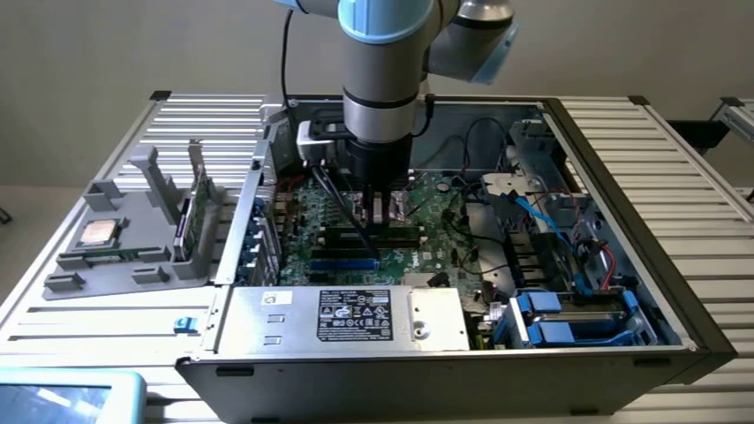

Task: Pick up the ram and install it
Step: 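Insert the ram into the slot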

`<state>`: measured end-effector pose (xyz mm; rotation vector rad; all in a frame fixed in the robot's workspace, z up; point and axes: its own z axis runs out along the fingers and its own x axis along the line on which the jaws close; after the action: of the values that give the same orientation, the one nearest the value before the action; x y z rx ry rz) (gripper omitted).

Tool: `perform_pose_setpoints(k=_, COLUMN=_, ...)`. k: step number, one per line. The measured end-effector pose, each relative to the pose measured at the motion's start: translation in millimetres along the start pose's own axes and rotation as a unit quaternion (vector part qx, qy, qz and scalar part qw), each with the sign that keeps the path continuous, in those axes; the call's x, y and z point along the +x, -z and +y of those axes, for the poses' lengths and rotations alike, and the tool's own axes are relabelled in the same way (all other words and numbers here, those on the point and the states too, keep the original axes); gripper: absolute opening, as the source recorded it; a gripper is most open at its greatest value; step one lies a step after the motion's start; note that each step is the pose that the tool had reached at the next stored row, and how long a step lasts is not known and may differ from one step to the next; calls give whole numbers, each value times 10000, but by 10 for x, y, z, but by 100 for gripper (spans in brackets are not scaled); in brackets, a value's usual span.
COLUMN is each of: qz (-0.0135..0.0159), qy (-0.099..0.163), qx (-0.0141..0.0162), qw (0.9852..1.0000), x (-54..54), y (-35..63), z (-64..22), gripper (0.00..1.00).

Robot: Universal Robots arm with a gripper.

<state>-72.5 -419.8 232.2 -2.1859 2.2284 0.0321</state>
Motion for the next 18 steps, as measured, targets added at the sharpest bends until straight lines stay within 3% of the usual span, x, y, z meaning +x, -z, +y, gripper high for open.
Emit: perform_pose_setpoints(k=18, qz=1, qy=28, qx=8, qw=10000, x=1, y=-26, z=6, gripper=11)
